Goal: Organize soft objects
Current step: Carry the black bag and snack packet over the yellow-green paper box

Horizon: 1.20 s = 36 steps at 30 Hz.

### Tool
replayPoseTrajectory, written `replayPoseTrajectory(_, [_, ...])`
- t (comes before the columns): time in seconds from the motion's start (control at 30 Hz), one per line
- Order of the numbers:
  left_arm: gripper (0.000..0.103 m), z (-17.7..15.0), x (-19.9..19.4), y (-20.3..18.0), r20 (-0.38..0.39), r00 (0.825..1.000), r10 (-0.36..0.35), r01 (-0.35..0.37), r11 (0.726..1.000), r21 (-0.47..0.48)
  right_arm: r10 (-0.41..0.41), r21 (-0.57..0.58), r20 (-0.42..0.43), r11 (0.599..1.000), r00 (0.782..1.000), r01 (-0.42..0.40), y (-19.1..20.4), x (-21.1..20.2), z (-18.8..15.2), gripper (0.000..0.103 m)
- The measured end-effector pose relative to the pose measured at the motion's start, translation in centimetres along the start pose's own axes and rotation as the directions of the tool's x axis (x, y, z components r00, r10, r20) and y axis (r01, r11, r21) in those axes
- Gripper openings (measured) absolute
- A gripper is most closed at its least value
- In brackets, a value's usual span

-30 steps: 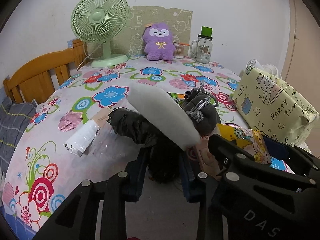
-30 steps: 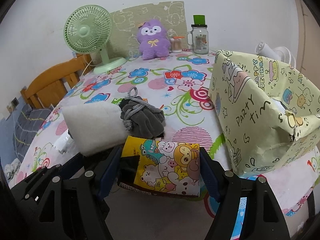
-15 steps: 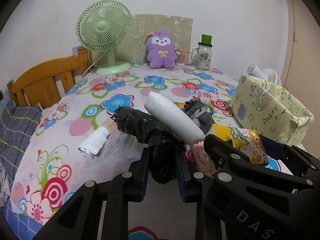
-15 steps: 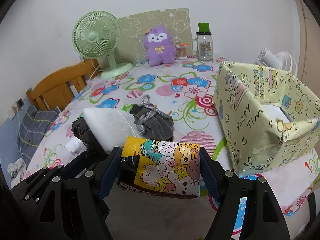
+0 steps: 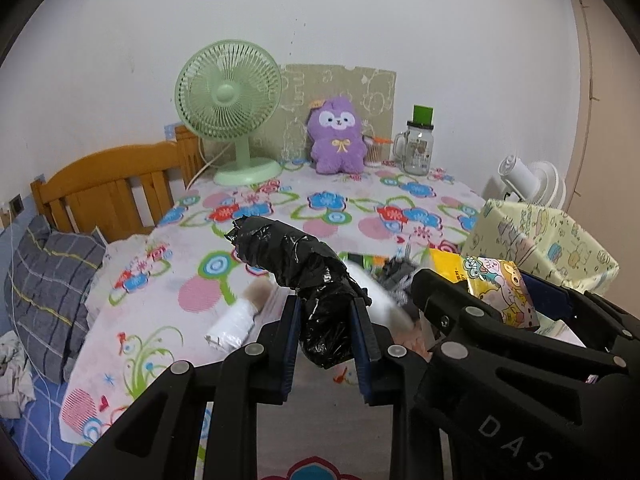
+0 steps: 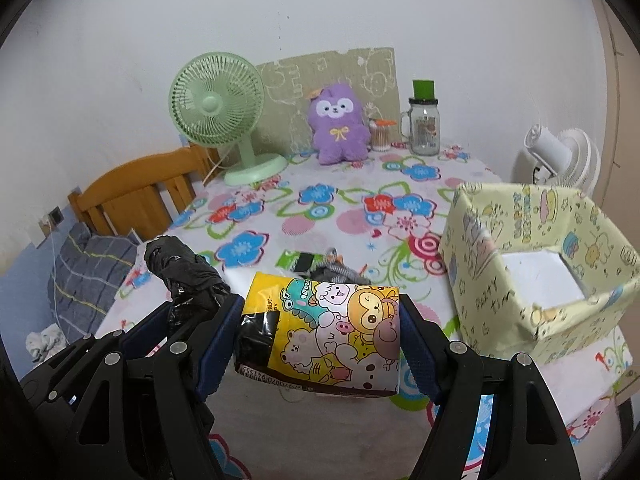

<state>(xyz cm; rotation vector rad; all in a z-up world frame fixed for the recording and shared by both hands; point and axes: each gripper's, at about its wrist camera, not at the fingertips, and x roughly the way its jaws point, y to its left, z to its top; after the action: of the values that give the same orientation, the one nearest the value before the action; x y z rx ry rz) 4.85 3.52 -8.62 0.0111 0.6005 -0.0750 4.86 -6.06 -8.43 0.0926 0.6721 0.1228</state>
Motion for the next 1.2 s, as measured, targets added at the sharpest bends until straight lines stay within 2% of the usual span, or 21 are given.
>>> replayPoseTrajectory(0.57, [0.023,3.5,-0.9,-2.8,0.039,0.998,-0.042,0.041,0.998,0.046,-0.018,-0.001,0.034,1.000,0.999,0.018,-1.3,-1.7,3.6,0.077])
replayPoseTrajectory(1.2, [0.023,6.0,0.1,-9.2,0.041,0.995,-0.088,0.085,0.994,0.071,-0.079,0.009,0.057,0.997,0.995,0.078,-7.7,-3.1,6.2,0.077])
